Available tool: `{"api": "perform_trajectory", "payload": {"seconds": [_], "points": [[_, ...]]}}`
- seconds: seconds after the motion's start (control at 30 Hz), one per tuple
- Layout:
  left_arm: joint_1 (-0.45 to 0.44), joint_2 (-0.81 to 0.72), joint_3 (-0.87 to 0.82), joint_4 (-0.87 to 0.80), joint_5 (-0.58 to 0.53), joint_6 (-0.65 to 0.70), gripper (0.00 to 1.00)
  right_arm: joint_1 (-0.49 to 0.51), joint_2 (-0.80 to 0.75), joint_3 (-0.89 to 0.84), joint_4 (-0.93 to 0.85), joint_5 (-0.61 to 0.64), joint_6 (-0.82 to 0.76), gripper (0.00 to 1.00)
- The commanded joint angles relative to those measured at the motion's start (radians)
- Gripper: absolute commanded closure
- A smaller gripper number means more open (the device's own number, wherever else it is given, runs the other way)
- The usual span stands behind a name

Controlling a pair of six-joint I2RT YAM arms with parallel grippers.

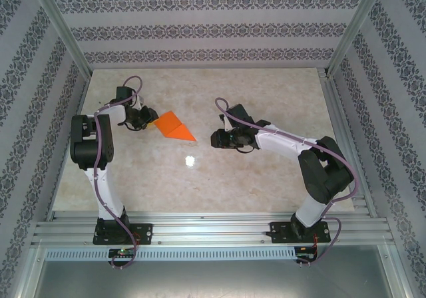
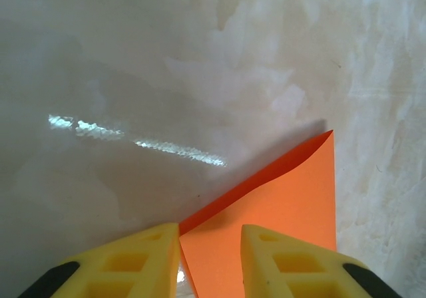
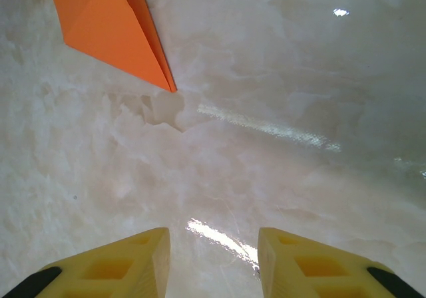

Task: Fold a paper plane with a square sheet of paper (fold left side to right side)
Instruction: Pick up the paper from the center of the table.

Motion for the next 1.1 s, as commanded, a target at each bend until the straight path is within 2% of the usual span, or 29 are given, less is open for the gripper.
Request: {"api": "perform_trajectory", "payload": {"seconds": [0.0, 0.4, 0.5, 0.73, 1.07], "points": [[0.006, 0.020, 0.018, -0.001, 0.033, 0.017, 0.74, -0.012, -0.015, -0.007, 0.027, -0.005, 0.004, 0.60], [-0.015, -0.059, 0.000, 0.014, 0.064, 0.042, 0.96, -0.015, -0.055, -0.045, 0.080, 0.004, -0.001, 0.61], [-0.040, -0.124, -0.021, 0.023, 0.083, 0.020, 0.96, -0.015, -0.114, -0.080, 0.109, 0.034, -0.024, 0.61], [-0.135, -0.337, -0.047, 0.007, 0.131, -0.130, 0.97, -0.025, -0.280, -0.138, 0.076, 0.130, -0.107, 0.56], [-0.306, -0.589, -0.014, -0.069, 0.144, -0.263, 0.99, -0.118, -0.500, -0.221, -0.030, 0.158, -0.129, 0.52]]}}
